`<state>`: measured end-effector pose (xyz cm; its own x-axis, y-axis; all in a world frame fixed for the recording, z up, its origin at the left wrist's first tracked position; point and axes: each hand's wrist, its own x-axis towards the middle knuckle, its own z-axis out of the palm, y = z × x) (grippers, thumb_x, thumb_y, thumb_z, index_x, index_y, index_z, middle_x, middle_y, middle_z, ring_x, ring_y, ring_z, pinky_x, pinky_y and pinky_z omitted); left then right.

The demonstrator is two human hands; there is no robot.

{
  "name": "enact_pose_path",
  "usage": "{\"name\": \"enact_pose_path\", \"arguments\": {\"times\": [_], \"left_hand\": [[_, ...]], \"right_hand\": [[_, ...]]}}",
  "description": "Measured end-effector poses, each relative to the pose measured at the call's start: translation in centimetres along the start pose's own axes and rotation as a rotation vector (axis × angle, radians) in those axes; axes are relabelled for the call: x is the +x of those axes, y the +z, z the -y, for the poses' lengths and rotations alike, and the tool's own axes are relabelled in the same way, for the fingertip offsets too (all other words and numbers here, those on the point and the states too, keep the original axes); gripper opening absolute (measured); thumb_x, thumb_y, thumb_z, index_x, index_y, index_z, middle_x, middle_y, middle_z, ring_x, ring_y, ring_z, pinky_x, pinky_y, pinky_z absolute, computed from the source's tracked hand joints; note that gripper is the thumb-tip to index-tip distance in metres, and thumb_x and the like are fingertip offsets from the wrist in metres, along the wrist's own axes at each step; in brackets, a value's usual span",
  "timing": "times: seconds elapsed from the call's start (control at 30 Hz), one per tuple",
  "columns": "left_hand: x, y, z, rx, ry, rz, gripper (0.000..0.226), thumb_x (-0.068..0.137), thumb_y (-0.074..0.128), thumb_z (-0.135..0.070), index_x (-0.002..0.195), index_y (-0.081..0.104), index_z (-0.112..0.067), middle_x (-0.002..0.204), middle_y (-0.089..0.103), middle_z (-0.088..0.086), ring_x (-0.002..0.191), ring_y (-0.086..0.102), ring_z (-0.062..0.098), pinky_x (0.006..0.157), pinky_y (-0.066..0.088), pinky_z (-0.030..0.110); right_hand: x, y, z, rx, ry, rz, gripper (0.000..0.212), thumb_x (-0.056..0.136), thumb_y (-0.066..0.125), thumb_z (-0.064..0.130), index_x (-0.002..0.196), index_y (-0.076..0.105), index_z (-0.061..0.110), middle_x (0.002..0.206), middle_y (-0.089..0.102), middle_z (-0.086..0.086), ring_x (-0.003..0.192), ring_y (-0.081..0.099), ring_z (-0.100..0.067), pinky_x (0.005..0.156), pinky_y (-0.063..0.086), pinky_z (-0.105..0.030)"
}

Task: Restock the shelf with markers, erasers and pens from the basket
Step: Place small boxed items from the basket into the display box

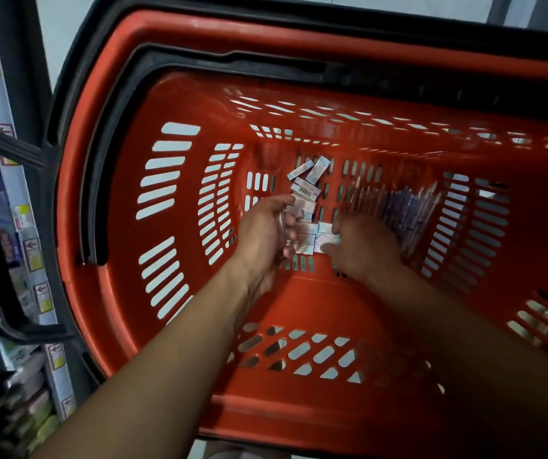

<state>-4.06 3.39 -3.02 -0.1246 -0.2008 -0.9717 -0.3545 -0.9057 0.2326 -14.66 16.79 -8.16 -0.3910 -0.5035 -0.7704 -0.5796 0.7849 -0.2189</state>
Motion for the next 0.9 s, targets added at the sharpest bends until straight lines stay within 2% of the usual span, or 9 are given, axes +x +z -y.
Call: {"name": "enact_pose_path", "arguments": {"times": [0.1, 0.3, 0.43, 0.5, 0.57, 0.67, 0.77, 0.83, 0.9], "left_hand": [[-0.2, 0.0, -0.1, -0.026, -0.001, 0.002, 0.025, 0.100, 0.049, -0.020, 0.111, 0.070, -0.012, 0.074, 0.056, 0.002, 0.055, 0.049, 0.012, 0.040, 0.032, 0.022], [-0.6, -0.1, -0.1, -0.026, 0.017, 0.017, 0.025, 0.097, 0.042, -0.015, 0.088, 0.065, -0.012, 0.068, 0.058, 0.002, 0.054, 0.050, 0.013, 0.041, 0.034, 0.023], [-0.7, 0.1, -0.4, -0.012, 0.023, 0.002, 0.024, 0.096, 0.044, -0.017, 0.083, 0.064, -0.013, 0.065, 0.056, 0.001, 0.051, 0.048, 0.013, 0.045, 0.034, 0.026], [-0.8, 0.2, -0.6, -0.014, 0.021, -0.008, 0.024, 0.098, 0.045, -0.019, 0.084, 0.064, -0.013, 0.064, 0.055, 0.000, 0.050, 0.048, 0.013, 0.045, 0.035, 0.026], [-0.7, 0.4, -0.7, -0.035, 0.017, -0.016, 0.026, 0.102, 0.044, -0.023, 0.087, 0.062, -0.012, 0.064, 0.055, 0.000, 0.050, 0.048, 0.013, 0.041, 0.036, 0.024], [-0.8, 0.6, -0.8, -0.090, -0.012, 0.026, 0.033, 0.105, 0.044, -0.032, 0.087, 0.064, -0.014, 0.077, 0.063, 0.006, 0.062, 0.059, 0.022, 0.050, 0.047, 0.027], [-1.0, 0.5, -0.6, -0.191, -0.083, 0.131, 0.045, 0.105, 0.046, -0.045, 0.085, 0.073, -0.015, 0.088, 0.073, 0.013, 0.073, 0.073, 0.027, 0.066, 0.061, 0.034], [-1.0, 0.3, -0.5, -0.208, -0.093, 0.157, 0.044, 0.102, 0.051, -0.052, 0.103, 0.071, -0.012, 0.098, 0.069, 0.015, 0.079, 0.071, 0.027, 0.076, 0.060, 0.038], [-1.0, 0.0, -0.4, -0.160, -0.067, 0.172, 0.043, 0.100, 0.056, -0.051, 0.108, 0.073, -0.012, 0.098, 0.066, 0.014, 0.080, 0.068, 0.026, 0.082, 0.056, 0.040]], "right_hand": [[-0.1, 0.7, 0.9, -0.100, -0.008, 0.003, 0.037, 0.084, 0.080, 0.046, 0.110, 0.069, 0.022, 0.109, 0.070, -0.003, 0.099, 0.069, -0.026, 0.078, 0.056, -0.035], [-0.4, 1.5, 1.6, -0.215, -0.004, -0.088, 0.022, 0.094, 0.068, 0.025, 0.114, 0.067, 0.015, 0.109, 0.070, -0.004, 0.094, 0.069, -0.024, 0.073, 0.056, -0.034], [-0.9, 1.3, 1.4, 0.047, 0.059, -0.121, 0.026, 0.093, 0.069, 0.039, 0.111, 0.066, 0.020, 0.101, 0.071, -0.002, 0.092, 0.070, -0.023, 0.070, 0.052, -0.030], [-1.7, 0.5, 1.8, 0.294, 0.067, -0.128, 0.018, 0.092, 0.071, 0.045, 0.097, 0.062, 0.031, 0.088, 0.069, 0.009, 0.078, 0.068, -0.010, 0.061, 0.052, -0.026], [-2.8, -0.6, 2.8, 0.486, 0.077, -0.147, 0.023, 0.089, 0.074, 0.048, 0.086, 0.053, 0.040, 0.079, 0.063, 0.017, 0.068, 0.062, 0.004, 0.052, 0.044, -0.015], [-4.7, -1.8, 4.8, 0.654, 0.024, -0.229, 0.024, 0.086, 0.078, 0.049, 0.088, 0.054, 0.044, 0.077, 0.064, 0.020, 0.074, 0.063, 0.013, 0.048, 0.044, -0.007], [-6.1, -2.7, 6.4, 0.742, -0.082, -0.252, 0.022, 0.084, 0.077, 0.048, 0.097, 0.065, 0.036, 0.081, 0.069, 0.018, 0.070, 0.067, 0.001, 0.056, 0.055, -0.017], [-6.5, -2.9, 6.7, 0.698, -0.126, -0.269, 0.023, 0.086, 0.075, 0.047, 0.099, 0.071, 0.028, 0.086, 0.069, 0.014, 0.075, 0.067, -0.004, 0.067, 0.060, -0.032], [-6.5, -3.1, 6.7, 0.655, -0.171, -0.284, 0.023, 0.091, 0.071, 0.043, 0.101, 0.075, 0.022, 0.093, 0.068, 0.011, 0.082, 0.066, -0.007, 0.071, 0.058, -0.033]]}}
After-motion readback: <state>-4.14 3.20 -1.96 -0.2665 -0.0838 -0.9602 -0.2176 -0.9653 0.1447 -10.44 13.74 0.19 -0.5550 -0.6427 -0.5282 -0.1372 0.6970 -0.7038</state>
